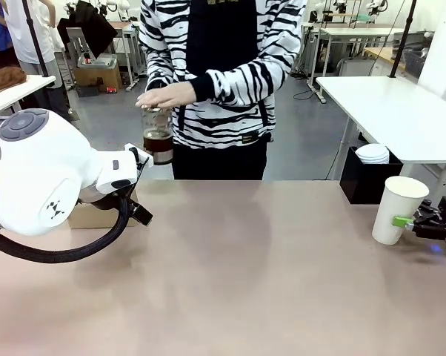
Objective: Pour a drink into a cup and package it in a carrier.
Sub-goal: Pick up the 600 ml Paper Cup and place it in the middle top area of the table.
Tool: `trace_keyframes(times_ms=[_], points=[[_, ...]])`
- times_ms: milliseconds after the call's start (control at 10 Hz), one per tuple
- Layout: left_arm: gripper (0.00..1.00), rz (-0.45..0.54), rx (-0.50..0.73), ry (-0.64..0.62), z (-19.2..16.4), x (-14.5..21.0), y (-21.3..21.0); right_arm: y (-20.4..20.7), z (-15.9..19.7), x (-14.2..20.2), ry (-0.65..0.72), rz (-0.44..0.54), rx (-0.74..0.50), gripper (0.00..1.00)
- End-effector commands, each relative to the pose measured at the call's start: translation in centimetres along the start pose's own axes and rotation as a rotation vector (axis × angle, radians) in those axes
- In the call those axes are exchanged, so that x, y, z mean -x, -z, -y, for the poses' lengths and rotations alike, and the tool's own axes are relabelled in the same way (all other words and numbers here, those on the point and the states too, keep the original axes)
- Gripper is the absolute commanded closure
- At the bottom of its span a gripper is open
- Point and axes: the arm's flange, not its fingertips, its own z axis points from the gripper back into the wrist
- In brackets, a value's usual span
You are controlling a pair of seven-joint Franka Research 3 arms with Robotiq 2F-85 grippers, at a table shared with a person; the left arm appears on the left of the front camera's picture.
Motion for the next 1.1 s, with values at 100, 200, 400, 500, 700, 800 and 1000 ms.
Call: trace_keyframes(times_ms=[100, 200, 400, 500, 700, 800, 1000], points=[[0.0, 0.001, 0.002, -0.003, -0.1, 0.0, 0.0, 1.4, 0.3, 0.2, -0.035, 0.001, 0.009, 0.0], [0.0, 0.001, 0.002, -0.003, -0.1, 0.0, 0.0, 1.4, 0.4, 0.3, -0.037, -0.005, 0.008, 0.0], [0.0, 0.001, 0.002, -0.003, -0.1, 0.0, 0.0, 1.1, 0.4, 0.3, -0.036, -0.015, 0.008, 0.2], [0.0, 0.001, 0.002, -0.003, -0.1, 0.0, 0.0, 0.3, -0.3, 0.0, -0.001, -0.016, -0.007, 0.2], [0.0, 0.001, 0.002, -0.003, -0.1, 0.0, 0.0, 0.9, 0.2, 0.1, -0.003, -0.01, -0.012, 0.2], [0.0, 0.001, 0.002, -0.003, -0.1, 0.0, 0.0, 0.9, 0.2, 0.1, -0.003, -0.01, -0.012, 0.2], [0.0, 0.001, 0.002, -0.003, -0.1, 0.0, 0.0, 2.3, -1.8, -2.7, 0.015, 0.028, 0.004, 0.2]])
